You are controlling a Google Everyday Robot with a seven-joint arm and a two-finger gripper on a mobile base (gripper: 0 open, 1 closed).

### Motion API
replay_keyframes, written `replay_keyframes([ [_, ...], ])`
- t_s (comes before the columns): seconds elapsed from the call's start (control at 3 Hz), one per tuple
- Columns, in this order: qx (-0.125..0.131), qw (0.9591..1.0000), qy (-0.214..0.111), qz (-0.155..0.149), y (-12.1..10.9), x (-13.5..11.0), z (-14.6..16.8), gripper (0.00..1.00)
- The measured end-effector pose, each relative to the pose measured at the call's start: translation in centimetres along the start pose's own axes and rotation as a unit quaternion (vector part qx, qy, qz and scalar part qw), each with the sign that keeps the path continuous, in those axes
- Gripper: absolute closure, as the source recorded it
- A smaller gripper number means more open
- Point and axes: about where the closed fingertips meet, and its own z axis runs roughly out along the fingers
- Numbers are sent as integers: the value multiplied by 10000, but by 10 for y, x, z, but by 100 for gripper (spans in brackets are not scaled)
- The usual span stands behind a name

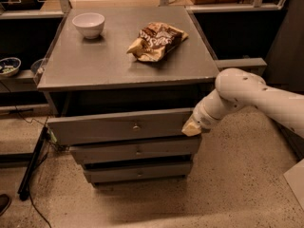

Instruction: Close top drawer

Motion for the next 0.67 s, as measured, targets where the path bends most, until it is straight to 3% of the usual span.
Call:
replay_keyframes([
  [0.67, 64, 10000, -40, 12, -4, -4, 1, 100],
])
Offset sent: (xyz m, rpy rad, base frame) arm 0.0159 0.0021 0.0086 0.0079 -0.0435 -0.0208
